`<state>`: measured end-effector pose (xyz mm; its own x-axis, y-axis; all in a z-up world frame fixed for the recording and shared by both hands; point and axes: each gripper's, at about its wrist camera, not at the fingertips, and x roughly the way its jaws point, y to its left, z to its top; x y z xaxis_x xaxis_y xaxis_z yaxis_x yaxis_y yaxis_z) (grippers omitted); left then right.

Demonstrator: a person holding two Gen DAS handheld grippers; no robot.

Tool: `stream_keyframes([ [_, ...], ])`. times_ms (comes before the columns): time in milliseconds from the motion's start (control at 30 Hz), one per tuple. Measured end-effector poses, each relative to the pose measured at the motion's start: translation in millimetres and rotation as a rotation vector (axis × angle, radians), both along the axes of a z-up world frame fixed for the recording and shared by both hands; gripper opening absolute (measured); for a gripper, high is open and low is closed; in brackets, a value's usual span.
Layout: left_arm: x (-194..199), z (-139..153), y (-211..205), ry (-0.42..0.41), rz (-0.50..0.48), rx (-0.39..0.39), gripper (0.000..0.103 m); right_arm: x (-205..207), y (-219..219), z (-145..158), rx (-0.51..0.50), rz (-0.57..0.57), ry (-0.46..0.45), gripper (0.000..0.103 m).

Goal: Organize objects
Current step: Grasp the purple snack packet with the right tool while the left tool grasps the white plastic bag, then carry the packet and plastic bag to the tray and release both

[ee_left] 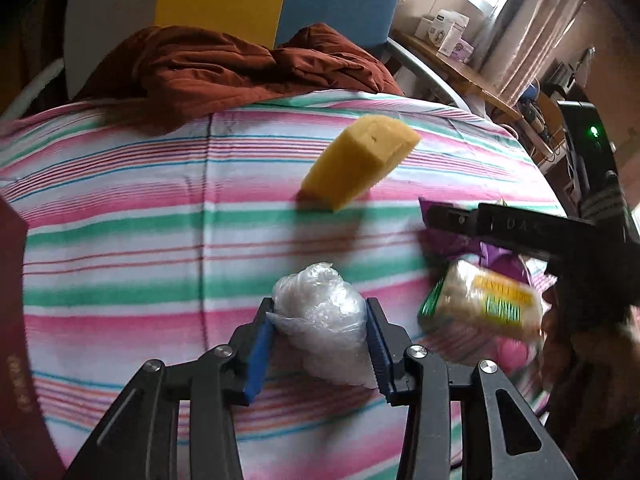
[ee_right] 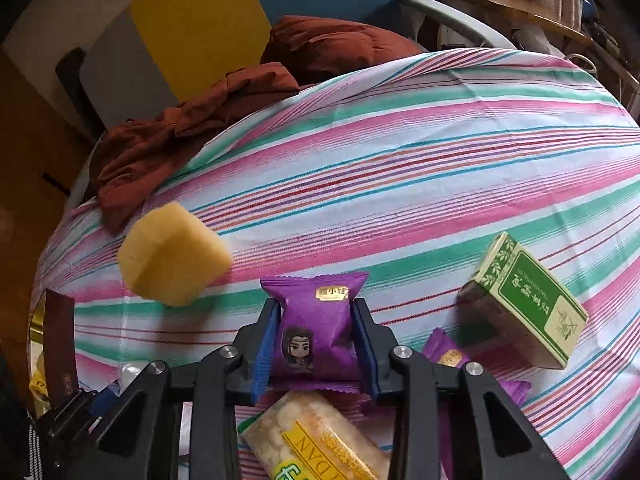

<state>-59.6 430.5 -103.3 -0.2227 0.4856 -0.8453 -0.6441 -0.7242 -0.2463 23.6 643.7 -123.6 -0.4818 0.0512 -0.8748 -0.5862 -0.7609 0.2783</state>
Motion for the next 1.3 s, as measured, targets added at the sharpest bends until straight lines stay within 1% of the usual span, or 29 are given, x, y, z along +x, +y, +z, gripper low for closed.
stream_keyframes([
  [67,5.0,3.3,-6.8,0.023,-0.016,-0.01,0.043,-0.6,-4.1,1.9,0.014,0.029,-0.001,0.034],
  [167,11.9,11.9,-18.8,0.068,-0.038,-0.019,0.041,-1.1,-12.7,10.1,0.022,0.078,0.032,0.034],
  [300,16.1,25.1,-37.2,0.083,-0.035,-0.002,0.041,-0.8,-22.7,20.5,0.033,0.113,0.076,0.034],
  [467,22.0,53.9,-68.9,0.114,-0.012,0.033,0.041,0.7,-26.4,33.7,0.048,0.098,0.112,0.034],
  [633,29.3,89.0,-105.2,0.204,0.003,0.075,0.041,1.9,-42.8,51.5,0.071,0.104,0.13,0.034],
  [767,32.1,112.1,-134.2,0.272,0.032,0.102,0.041,2.8,-71.5,69.1,0.095,0.137,0.153,0.034],
  [867,34.4,122.3,-154.5,0.316,0.053,0.109,0.041,3.6,-92.4,82.5,0.097,0.158,0.185,0.034],
  [967,35.3,128.1,-173.0,0.342,0.075,0.113,0.042,4.3,-117.3,95.7,0.088,0.188,0.223,0.034],
  [1133,31.9,130.1,-207.4,0.344,0.128,0.119,0.042,-1.4,-162.7,112.8,0.057,0.254,0.279,0.034],
  [1300,26.4,125.4,-247.6,0.323,0.187,0.129,0.042,-14.4,-214.8,122.3,0.021,0.338,0.318,0.034],
])
